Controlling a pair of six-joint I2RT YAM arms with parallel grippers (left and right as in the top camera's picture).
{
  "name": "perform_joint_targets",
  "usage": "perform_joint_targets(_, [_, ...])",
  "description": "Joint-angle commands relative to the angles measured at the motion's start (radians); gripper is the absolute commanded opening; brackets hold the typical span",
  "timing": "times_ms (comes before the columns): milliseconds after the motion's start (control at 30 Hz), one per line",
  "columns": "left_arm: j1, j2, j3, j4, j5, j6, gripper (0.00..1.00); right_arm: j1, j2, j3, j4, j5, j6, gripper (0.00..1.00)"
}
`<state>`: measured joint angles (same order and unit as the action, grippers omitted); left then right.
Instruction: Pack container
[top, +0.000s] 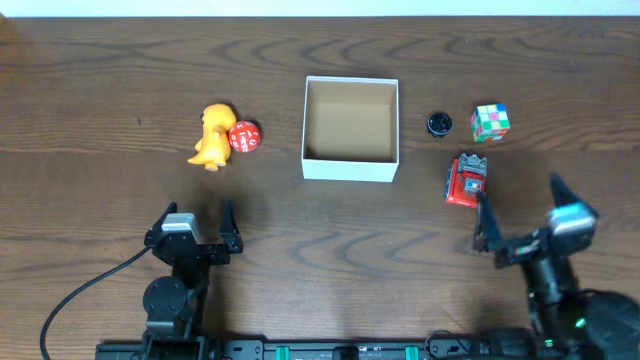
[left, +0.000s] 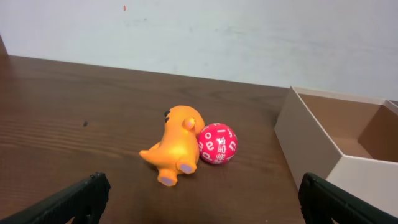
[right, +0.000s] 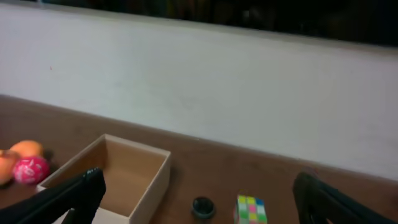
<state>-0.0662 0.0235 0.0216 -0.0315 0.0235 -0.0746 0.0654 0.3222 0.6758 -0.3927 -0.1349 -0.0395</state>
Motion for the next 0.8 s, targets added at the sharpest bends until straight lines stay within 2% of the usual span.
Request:
perform_joint_targets(0, [0.005,0.000,-0.018,-0.039,-0.009,-0.001,0.98,0.008,0.199,0.195,-0.123,0.023,0.054,0.99])
perform_joint_targets(200, [0.005,0.000,-0.018,-0.039,-0.009,-0.002,0.98,0.008,0.605,0.636,-0.497,0.031,0.054,0.99])
perform_joint_targets(367, [0.005,0.000,-0.018,-0.039,-0.009,-0.002,0.98,0.008,0.868,0.887,-0.735,0.034,0.053,0.99])
perform_joint_targets(767, [0.005,0.000,-0.018,-0.039,-0.009,-0.002,0.98,0.005,1.162,0.930,-0.772,0.058,0.050,0.99])
